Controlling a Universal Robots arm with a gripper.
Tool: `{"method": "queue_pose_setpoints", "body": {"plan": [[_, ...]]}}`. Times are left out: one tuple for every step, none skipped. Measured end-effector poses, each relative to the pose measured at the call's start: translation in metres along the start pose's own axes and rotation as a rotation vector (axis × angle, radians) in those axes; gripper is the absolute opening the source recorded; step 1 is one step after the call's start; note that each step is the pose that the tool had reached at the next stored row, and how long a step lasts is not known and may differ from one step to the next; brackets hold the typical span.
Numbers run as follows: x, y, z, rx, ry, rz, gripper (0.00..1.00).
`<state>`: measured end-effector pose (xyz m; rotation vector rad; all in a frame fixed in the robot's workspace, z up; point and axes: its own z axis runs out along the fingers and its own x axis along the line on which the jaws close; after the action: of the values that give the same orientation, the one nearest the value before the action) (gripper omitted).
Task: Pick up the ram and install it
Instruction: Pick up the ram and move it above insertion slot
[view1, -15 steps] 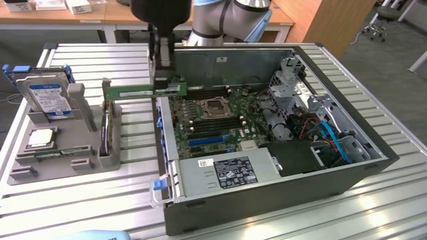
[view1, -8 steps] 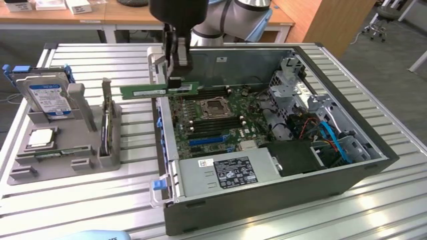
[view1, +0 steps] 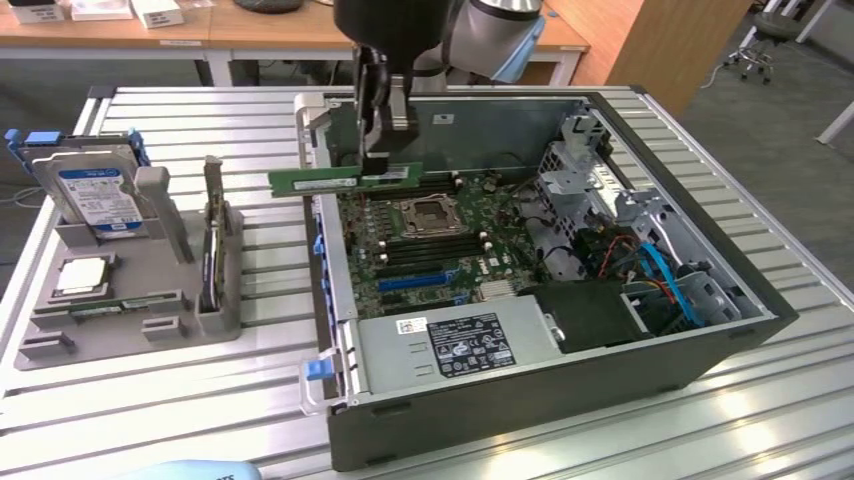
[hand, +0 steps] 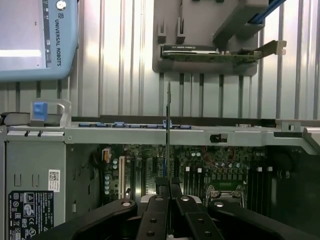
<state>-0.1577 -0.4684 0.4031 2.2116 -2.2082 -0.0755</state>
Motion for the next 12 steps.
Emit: {"method": "queue_pose_setpoints", "body": {"plan": [[0.0,-0.0025,-0.0001,0.0,0.0,0.0,0.11],[0.0,-0.0051,-0.0002,0.0,0.0,0.0,0.11],[0.0,-0.0076,-0.0004,0.0,0.0,0.0,0.11],[0.0,-0.01,-0.0004,0.0,0.0,0.0,0.11],[0.0,-0.0125,-0.0005,0.0001,-0.0001,0.0,0.11],[0.0,-0.015,-0.0006,0.0,-0.0001,0.0,0.11],[0.0,-0.0174,-0.0008,0.0,0.0,0.0,0.11],[0.0,-0.0198,-0.0009,0.0,0.0,0.0,0.11],[0.0,-0.0222,-0.001,0.0,0.0,0.0,0.11],[0.0,-0.0248,-0.0011,0.0,0.0,0.0,0.11],[0.0,-0.0273,-0.0012,0.0,0.0,0.0,0.11],[0.0,-0.0297,-0.0013,0.0,0.0,0.0,0.11]]}}
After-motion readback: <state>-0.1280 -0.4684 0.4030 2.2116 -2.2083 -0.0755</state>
